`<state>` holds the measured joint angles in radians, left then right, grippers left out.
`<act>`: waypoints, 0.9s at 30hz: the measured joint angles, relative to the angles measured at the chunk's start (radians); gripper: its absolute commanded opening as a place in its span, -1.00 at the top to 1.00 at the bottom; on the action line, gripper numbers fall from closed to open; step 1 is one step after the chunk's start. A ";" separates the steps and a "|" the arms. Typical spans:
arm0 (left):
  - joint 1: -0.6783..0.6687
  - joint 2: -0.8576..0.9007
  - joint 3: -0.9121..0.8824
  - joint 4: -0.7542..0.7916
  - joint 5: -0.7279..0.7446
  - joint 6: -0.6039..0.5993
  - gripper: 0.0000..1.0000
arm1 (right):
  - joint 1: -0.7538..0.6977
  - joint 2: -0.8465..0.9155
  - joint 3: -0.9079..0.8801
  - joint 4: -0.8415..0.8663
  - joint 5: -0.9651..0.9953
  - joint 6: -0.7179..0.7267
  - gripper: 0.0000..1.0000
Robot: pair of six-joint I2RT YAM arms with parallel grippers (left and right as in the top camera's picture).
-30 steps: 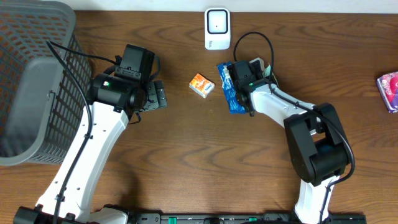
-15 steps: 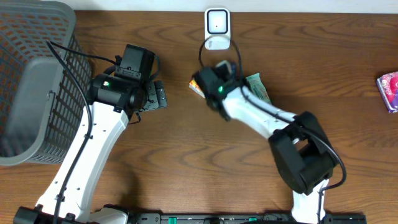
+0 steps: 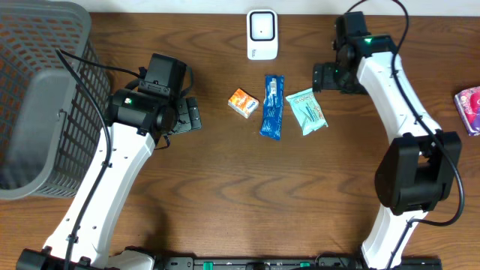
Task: Scan the item barcode
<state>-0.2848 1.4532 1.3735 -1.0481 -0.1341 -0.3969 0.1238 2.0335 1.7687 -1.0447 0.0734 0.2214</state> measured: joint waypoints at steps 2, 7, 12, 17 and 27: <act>0.000 0.000 0.000 0.000 0.000 0.000 -0.96 | -0.015 0.000 -0.014 0.024 -0.028 -0.022 -0.98; 0.000 0.000 0.000 0.000 0.000 0.000 -0.96 | -0.029 0.002 -0.153 0.179 -0.158 -0.152 -0.97; 0.000 0.000 0.000 0.000 0.000 0.000 -0.96 | -0.038 0.029 -0.293 0.300 -0.332 -0.209 -0.43; 0.000 0.000 0.000 0.000 0.000 0.000 -0.96 | -0.078 0.061 -0.313 0.315 -0.457 -0.217 0.12; 0.000 0.000 0.000 0.000 0.000 0.000 -0.96 | -0.090 0.106 -0.301 0.323 -0.624 -0.185 0.98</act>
<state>-0.2848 1.4532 1.3735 -1.0477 -0.1341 -0.3969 0.0338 2.1395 1.4673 -0.7216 -0.5507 0.0360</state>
